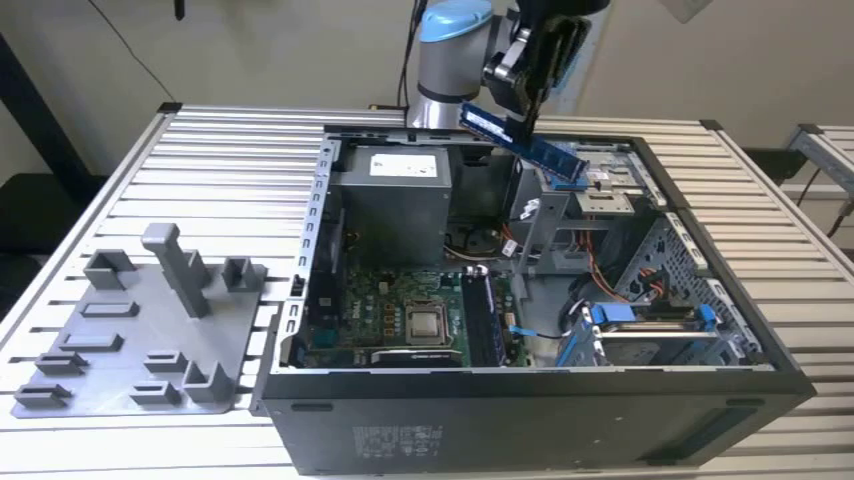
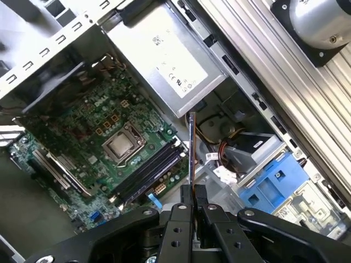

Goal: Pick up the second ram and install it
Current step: 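Insert the second ram into the second slot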

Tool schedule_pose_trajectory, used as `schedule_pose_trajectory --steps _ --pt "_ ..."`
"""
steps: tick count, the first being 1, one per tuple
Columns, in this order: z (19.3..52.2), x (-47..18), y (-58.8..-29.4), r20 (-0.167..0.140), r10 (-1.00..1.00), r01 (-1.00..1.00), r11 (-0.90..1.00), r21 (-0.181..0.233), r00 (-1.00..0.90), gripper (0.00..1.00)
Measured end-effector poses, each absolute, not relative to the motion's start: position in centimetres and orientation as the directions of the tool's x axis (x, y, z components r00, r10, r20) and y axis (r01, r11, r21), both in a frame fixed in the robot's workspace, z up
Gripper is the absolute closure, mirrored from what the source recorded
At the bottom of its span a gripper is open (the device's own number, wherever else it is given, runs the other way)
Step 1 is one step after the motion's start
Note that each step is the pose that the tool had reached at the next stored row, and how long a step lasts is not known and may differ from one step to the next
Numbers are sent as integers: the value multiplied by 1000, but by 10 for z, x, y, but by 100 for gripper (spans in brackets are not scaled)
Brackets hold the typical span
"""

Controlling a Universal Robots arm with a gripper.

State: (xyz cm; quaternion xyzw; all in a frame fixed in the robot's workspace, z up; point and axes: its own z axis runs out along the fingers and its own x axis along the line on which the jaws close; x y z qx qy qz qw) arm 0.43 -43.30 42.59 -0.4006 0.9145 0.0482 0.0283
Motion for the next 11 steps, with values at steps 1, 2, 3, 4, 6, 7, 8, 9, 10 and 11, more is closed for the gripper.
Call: schedule_pose_trajectory --steps 1,2,3,4,6,7,8,9,10,11 --pt "426 4 -433 -90 -724 -729 681 66 -684 87" --pt "425 4 -433 -89 -717 -722 688 66 -691 87" --pt "425 4 -433 -89 -710 -716 695 67 -698 87" --pt "424 4 -433 -89 -704 -709 702 67 -705 87" --pt "424 3 -433 -88 -691 -696 714 68 -718 87" --pt "423 3 -433 -88 -684 -690 721 68 -724 87" --pt "423 3 -433 -88 -677 -683 727 68 -730 87" --pt "422 3 -433 -88 -670 -675 735 68 -738 87" --pt "422 3 -433 -88 -661 -666 743 68 -746 87" --pt "421 3 -433 -87 -651 -656 752 68 -754 87"
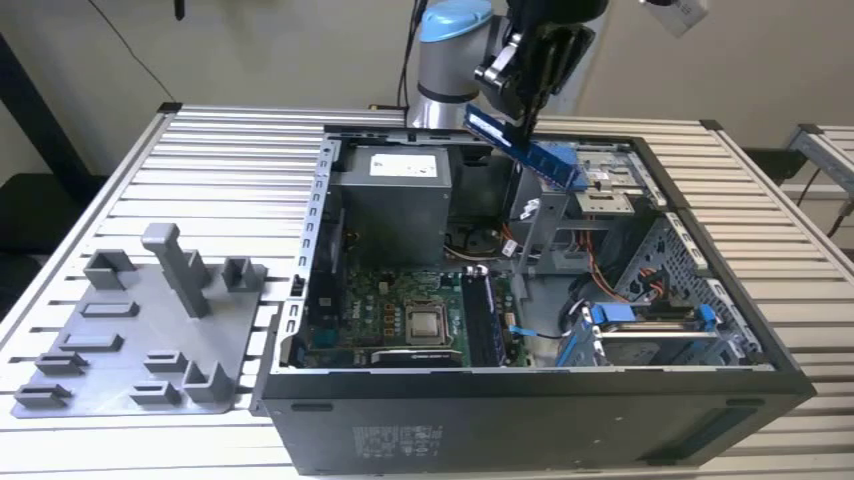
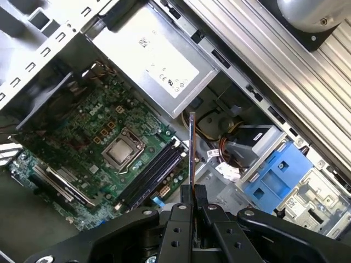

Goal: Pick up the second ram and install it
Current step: 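Insert the second ram into the second slot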

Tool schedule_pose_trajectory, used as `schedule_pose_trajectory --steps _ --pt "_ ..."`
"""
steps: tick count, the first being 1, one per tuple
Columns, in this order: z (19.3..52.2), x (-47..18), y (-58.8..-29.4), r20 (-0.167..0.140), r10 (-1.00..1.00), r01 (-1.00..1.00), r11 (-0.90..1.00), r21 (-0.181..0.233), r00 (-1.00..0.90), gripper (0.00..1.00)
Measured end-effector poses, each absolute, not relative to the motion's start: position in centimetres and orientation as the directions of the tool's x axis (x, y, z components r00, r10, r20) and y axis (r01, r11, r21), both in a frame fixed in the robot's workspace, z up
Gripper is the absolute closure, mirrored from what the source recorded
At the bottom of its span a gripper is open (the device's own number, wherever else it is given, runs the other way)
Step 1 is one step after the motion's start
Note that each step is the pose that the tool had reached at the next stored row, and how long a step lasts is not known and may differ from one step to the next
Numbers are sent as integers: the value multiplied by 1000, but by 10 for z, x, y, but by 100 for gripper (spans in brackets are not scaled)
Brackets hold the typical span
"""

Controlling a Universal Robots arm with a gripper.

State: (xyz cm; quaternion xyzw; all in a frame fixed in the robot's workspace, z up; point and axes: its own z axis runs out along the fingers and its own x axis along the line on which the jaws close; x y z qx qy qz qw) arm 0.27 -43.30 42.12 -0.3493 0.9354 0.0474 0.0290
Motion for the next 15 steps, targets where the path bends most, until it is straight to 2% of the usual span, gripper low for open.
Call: schedule_pose_trajectory --steps 15 --pt "417 2 -433 -83 -499 -504 861 72 -863 87"
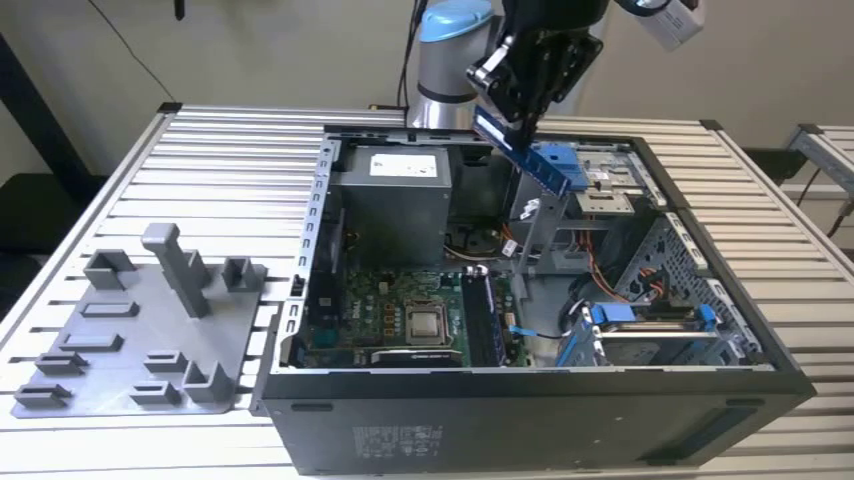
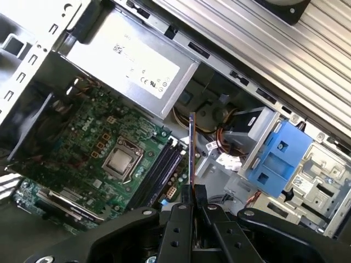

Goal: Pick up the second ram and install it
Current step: 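Insert the second ram into the second slot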

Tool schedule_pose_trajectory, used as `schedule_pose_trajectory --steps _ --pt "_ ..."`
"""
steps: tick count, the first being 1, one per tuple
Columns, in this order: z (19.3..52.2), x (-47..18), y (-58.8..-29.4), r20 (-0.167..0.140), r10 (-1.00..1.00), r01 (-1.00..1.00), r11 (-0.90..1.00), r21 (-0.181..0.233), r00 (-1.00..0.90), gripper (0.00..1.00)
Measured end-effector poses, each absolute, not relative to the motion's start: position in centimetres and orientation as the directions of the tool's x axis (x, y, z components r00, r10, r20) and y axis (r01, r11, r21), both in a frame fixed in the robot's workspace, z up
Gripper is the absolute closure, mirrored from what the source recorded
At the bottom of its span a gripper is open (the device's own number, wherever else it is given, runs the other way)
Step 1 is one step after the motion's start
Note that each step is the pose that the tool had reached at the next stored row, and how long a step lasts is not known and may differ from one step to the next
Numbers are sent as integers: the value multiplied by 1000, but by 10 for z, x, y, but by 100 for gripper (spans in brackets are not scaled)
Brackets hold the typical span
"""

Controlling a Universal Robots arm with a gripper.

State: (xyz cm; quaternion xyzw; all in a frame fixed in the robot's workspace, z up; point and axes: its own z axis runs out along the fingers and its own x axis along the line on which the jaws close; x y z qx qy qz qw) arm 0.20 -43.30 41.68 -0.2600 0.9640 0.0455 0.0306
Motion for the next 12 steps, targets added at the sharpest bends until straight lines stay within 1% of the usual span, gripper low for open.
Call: schedule_pose_trajectory --steps 12 --pt "410 1 -433 -80 -377 -382 921 73 -923 87"
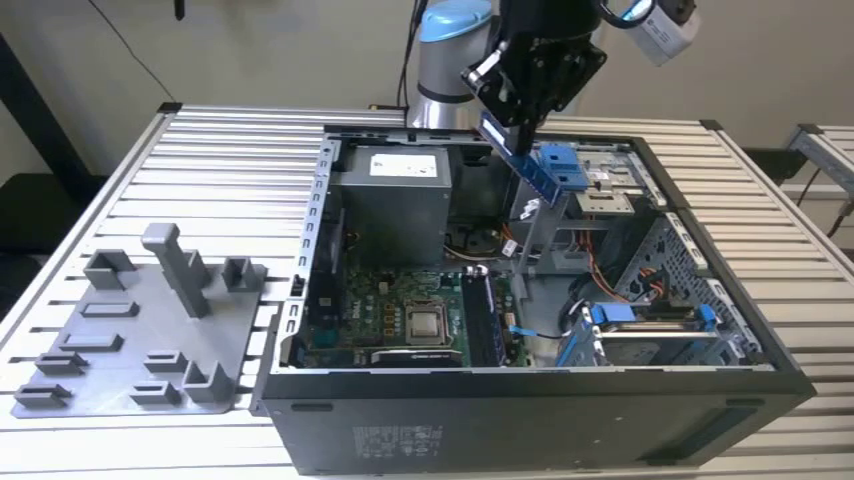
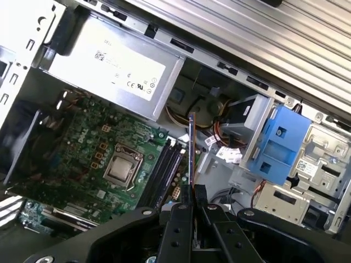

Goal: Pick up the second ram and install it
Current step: 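Insert the second ram into the second slot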

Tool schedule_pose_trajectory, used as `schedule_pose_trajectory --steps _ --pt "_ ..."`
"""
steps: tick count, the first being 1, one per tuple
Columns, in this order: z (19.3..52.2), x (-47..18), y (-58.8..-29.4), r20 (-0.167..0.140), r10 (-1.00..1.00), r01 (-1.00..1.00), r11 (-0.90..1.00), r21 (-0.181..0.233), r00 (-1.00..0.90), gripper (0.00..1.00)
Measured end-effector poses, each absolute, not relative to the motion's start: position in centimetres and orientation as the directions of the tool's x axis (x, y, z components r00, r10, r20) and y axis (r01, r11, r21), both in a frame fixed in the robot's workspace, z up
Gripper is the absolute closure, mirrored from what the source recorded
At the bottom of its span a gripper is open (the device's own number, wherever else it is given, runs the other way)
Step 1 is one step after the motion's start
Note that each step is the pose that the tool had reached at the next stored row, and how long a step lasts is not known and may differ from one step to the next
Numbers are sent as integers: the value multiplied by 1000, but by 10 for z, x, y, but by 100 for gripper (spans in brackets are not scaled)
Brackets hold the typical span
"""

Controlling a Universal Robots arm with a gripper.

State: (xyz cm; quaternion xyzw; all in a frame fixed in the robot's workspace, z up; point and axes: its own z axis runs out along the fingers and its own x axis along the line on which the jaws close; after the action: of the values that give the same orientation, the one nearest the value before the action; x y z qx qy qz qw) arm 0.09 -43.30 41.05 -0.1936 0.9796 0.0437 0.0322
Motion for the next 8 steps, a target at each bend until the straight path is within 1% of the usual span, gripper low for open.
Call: schedule_pose_trajectory --steps 8 --pt "406 0 -433 -77 -293 -299 952 74 -953 87"
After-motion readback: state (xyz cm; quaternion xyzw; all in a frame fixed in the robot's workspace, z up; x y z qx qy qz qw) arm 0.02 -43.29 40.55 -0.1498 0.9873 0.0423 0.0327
